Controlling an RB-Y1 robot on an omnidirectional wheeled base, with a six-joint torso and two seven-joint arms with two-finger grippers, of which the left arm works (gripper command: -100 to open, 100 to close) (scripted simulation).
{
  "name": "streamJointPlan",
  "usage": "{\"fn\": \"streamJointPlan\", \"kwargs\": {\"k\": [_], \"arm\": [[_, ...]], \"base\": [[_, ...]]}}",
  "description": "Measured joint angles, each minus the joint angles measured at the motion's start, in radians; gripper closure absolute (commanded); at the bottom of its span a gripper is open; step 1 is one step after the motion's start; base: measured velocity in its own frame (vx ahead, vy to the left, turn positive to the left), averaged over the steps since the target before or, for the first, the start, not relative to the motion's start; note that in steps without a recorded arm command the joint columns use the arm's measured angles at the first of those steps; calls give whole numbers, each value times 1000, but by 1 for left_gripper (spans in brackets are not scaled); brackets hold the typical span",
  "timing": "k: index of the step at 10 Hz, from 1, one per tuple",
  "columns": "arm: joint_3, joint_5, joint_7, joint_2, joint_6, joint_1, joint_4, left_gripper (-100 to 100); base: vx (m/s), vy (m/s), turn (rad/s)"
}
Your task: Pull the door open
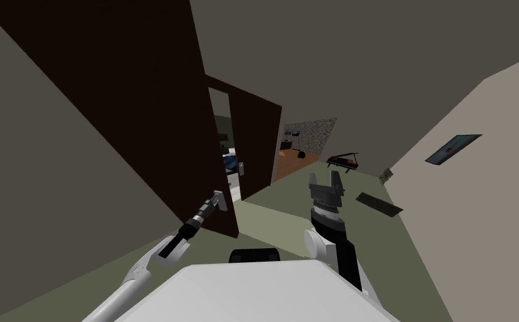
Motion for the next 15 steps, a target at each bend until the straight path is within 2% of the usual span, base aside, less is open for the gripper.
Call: {"fn": "streamJointPlan", "kwargs": {"k": [5, 9, 10, 11, 15], "arm": [[-27, -1, 37, 53, -71, 24, 4, 100], [-43, -1, 62, 93, -119, 51, 0, 100], [-46, -2, 63, 93, -120, 54, 1, 100], [-46, -1, 66, 101, -129, 58, 5, 100], [-64, -3, 85, 127, -180, 65, 18, 100]], "base": [[-168, 112, -132], [-157, 86, -89], [-131, 41, -126], [-153, 105, -132], [-160, 108, -113]]}}
